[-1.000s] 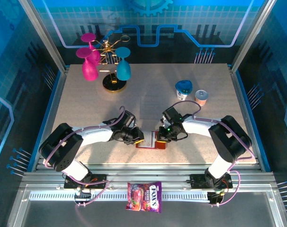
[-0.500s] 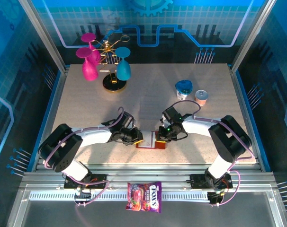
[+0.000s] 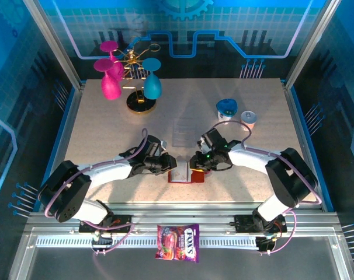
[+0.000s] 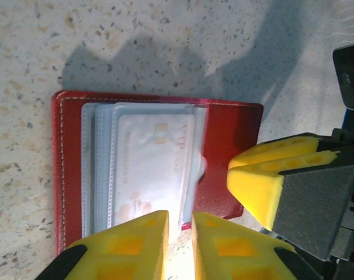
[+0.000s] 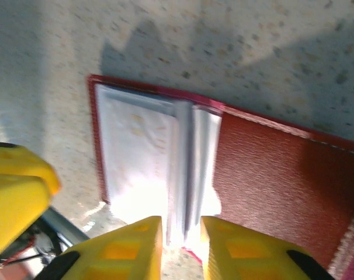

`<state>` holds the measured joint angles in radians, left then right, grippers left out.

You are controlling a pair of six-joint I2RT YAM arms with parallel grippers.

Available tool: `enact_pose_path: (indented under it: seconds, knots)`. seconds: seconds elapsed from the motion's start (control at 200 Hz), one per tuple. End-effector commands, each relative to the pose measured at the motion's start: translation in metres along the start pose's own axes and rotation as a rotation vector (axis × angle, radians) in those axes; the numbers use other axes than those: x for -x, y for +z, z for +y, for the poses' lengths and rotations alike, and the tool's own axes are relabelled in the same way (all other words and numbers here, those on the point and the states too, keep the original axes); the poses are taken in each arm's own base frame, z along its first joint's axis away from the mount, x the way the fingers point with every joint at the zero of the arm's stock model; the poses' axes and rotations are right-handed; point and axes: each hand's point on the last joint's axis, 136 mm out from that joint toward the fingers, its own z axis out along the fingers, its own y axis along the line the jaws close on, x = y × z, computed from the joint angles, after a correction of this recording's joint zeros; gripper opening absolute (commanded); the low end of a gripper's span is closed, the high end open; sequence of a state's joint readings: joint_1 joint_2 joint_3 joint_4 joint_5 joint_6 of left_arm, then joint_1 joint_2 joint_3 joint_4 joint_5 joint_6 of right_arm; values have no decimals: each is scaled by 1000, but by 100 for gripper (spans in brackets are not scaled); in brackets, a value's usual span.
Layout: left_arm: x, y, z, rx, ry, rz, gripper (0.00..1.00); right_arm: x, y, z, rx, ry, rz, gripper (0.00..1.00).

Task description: Take the credit cards out of the card holder

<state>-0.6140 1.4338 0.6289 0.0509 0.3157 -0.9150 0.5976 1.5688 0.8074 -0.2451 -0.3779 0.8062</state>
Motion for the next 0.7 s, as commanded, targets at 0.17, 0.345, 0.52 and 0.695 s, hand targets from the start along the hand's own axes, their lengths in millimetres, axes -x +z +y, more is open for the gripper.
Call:
enact_pose_path:
  seconds: [0.17, 0.345, 0.52, 0.695]
  knots:
    - [4, 11, -12, -62, -15, 34, 20, -4, 0, 20, 125, 48, -16, 35]
    - [3, 20, -10, -64, -34, 55, 19, -5, 4, 17, 129, 61, -9, 36]
    - [4, 25, -7, -61, -49, 60, 18, -8, 8, 14, 137, 79, -5, 35]
    - [0, 28, 4, -22, -69, 70, 18, -10, 14, 13, 148, 91, 10, 34]
